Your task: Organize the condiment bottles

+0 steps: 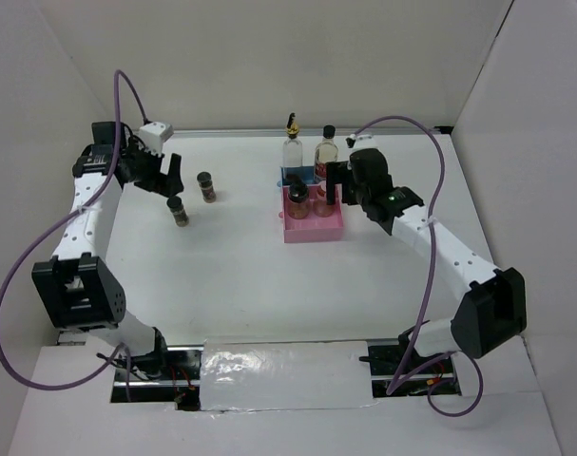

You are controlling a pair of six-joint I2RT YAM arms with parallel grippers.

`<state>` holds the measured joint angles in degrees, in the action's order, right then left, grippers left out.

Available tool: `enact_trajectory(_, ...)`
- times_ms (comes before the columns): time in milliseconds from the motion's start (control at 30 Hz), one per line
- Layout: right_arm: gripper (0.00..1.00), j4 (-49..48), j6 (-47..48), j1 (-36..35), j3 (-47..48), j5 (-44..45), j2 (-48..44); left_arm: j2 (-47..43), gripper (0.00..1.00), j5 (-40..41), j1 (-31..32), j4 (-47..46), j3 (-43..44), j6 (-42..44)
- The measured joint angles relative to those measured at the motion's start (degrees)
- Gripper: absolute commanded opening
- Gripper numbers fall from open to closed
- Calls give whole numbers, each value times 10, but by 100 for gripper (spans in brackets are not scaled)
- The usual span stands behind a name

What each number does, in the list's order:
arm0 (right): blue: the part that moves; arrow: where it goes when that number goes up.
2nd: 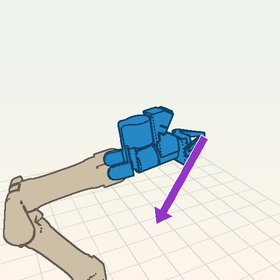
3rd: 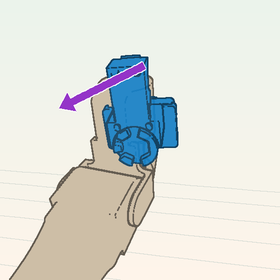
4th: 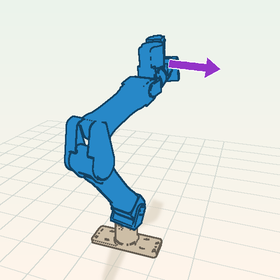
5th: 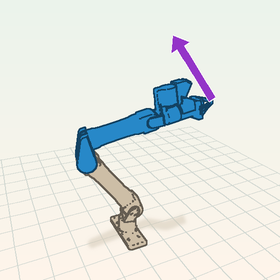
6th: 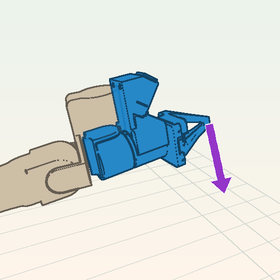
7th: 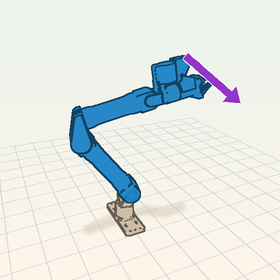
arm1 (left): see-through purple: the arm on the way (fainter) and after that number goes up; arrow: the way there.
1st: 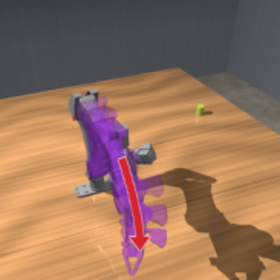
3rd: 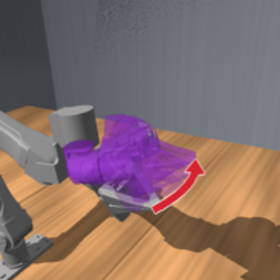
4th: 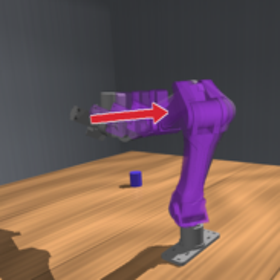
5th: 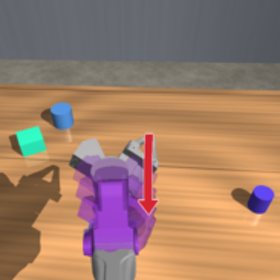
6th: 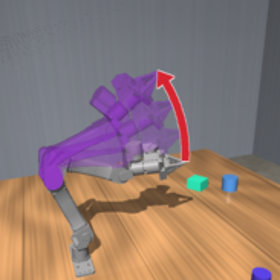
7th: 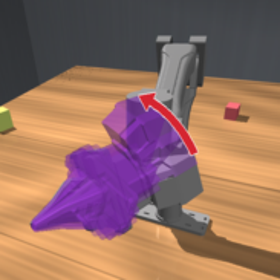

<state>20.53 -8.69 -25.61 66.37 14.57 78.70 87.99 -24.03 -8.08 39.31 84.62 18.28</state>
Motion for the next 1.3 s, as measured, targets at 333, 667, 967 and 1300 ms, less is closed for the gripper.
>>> enact_trajectory(333, 100, 1, 2, -18, 11, -7, 19, 76, 99, 12, -16, -62, -36, 28)
enact_trajectory(667, 100, 2, -5, -33, 11, 0, 19, 110, 84, 35, -16, -109, -91, 56)
enact_trajectory(967, 100, 5, -5, -34, 11, 14, 19, 124, 36, 27, -16, -119, -91, 58)
enact_trajectory(1300, 100, 5, -7, -35, 11, 29, 19, 122, 0, -30, 16, -24, -19, 63)
